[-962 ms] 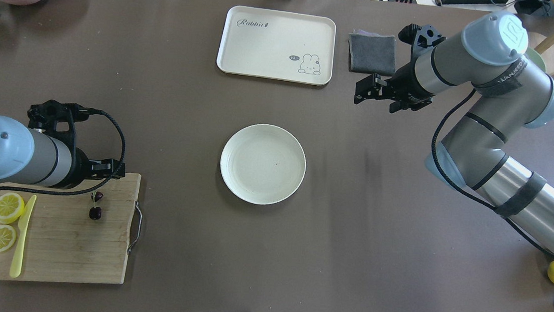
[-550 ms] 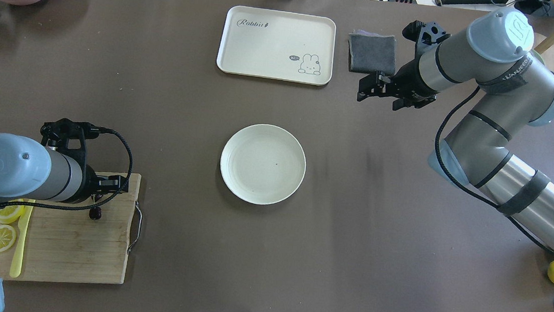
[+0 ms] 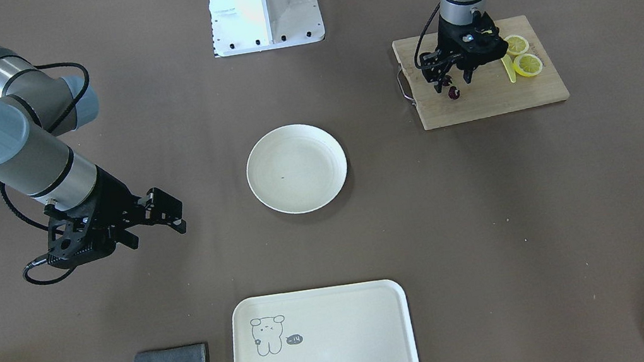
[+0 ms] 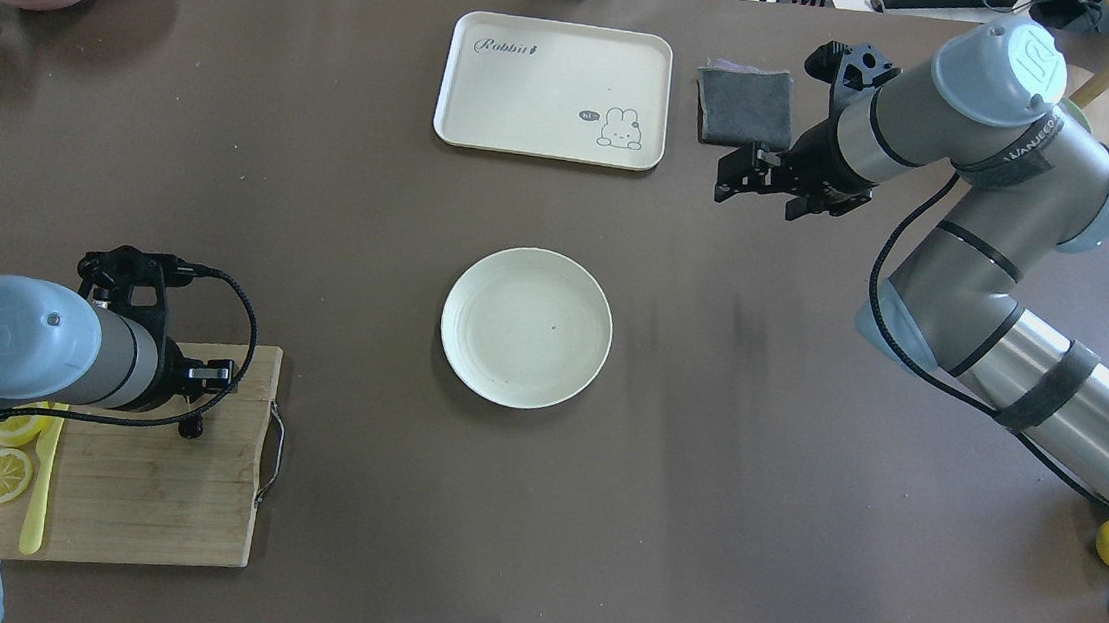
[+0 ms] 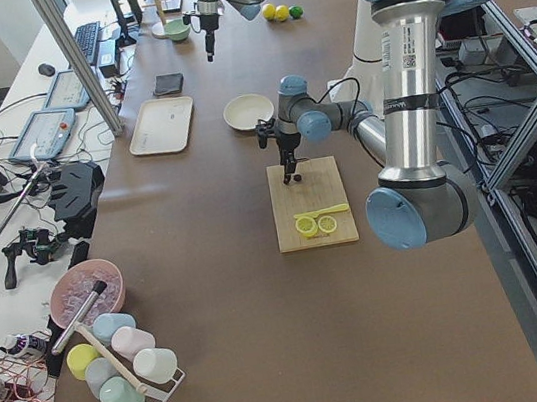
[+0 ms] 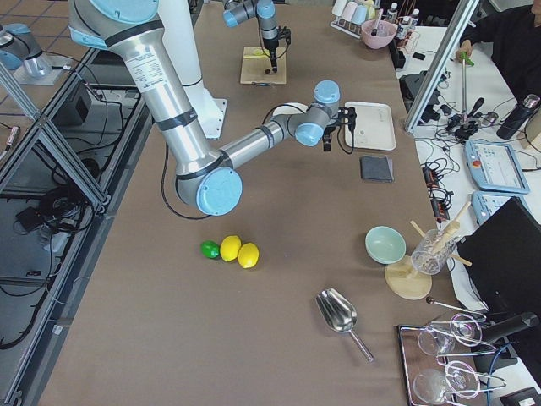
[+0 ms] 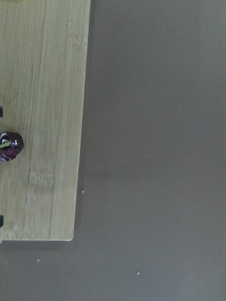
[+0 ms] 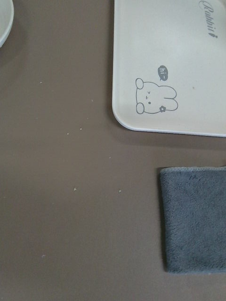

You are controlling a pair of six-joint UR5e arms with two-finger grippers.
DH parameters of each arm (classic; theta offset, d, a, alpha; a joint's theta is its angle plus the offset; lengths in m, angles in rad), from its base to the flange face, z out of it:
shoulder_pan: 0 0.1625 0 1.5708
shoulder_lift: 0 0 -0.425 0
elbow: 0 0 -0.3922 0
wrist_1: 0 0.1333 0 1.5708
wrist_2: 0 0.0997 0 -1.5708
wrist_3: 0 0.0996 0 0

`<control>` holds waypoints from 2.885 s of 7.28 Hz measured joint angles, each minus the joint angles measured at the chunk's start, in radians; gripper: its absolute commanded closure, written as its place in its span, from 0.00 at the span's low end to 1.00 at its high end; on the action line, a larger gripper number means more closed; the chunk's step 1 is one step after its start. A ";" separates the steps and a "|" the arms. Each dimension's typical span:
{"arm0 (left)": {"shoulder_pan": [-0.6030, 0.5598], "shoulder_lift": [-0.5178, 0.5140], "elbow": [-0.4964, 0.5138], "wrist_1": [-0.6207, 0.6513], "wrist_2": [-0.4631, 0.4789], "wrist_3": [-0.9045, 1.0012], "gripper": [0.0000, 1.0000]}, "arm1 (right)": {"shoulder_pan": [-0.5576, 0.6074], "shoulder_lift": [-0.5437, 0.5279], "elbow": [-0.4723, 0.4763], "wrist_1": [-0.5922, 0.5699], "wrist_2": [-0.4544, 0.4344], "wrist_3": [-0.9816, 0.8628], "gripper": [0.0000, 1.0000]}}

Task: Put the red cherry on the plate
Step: 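Lower the left gripper and grasp the dark cherries by their stems, then carry the cherries with the left gripper over the white plate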

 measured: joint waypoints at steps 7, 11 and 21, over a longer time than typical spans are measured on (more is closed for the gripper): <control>0.001 0.005 -0.029 0.015 -0.004 0.013 1.00 | 0.002 -0.001 0.001 0.000 -0.001 0.000 0.00; -0.041 -0.166 -0.099 0.243 -0.009 0.012 1.00 | 0.006 -0.004 0.001 0.000 0.003 0.000 0.00; 0.040 -0.677 0.430 0.042 0.093 -0.151 1.00 | 0.010 -0.042 0.037 0.002 -0.004 0.002 0.00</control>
